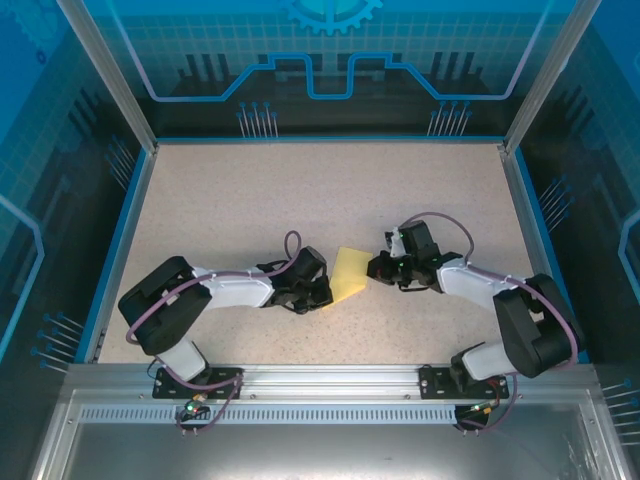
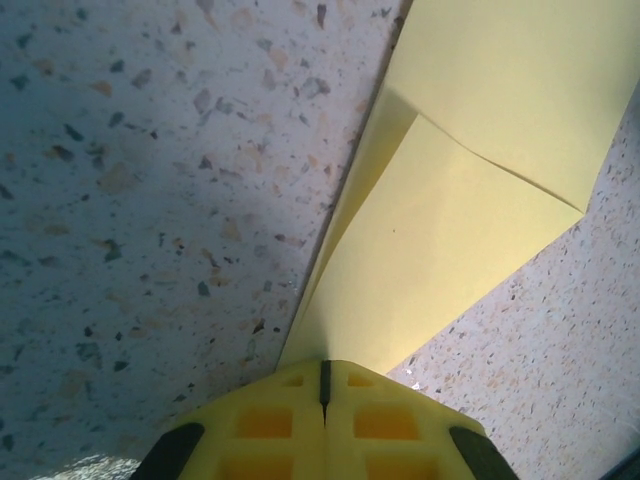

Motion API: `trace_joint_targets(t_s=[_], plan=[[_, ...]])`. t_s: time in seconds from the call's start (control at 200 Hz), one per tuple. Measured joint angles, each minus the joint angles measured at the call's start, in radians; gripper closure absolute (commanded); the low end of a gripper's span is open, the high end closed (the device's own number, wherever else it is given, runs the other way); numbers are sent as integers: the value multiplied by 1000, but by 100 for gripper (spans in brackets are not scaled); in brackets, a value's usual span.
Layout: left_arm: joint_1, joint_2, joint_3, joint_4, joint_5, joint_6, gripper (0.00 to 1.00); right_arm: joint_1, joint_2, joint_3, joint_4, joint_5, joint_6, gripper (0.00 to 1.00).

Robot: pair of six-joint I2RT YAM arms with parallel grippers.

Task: Fold a paper plane with a square sheet of paper (pick it up from the middle)
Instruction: Third fold the triangle at the center of the table.

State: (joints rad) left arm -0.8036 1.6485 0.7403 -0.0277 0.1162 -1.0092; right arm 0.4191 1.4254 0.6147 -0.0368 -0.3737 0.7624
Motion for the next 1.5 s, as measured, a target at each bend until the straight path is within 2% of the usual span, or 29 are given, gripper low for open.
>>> trace_joint_targets(t_s=[0.14, 0.29, 0.495, 0.93, 1.495], plan=[[0, 3, 11, -20, 0, 19, 100, 84, 64, 13, 20, -13, 22, 100], [0, 7, 23, -36, 0, 29, 100, 131, 181, 38, 67, -44, 52, 100], [0, 10, 42, -55, 0, 48, 100, 143, 256, 51, 126, -63, 84, 100], [0, 46, 74, -42, 4, 62, 100, 142, 262, 53, 127, -60, 87, 100], [11, -6, -110, 225, 34, 16, 100, 130, 309, 130, 11, -85, 95, 100]])
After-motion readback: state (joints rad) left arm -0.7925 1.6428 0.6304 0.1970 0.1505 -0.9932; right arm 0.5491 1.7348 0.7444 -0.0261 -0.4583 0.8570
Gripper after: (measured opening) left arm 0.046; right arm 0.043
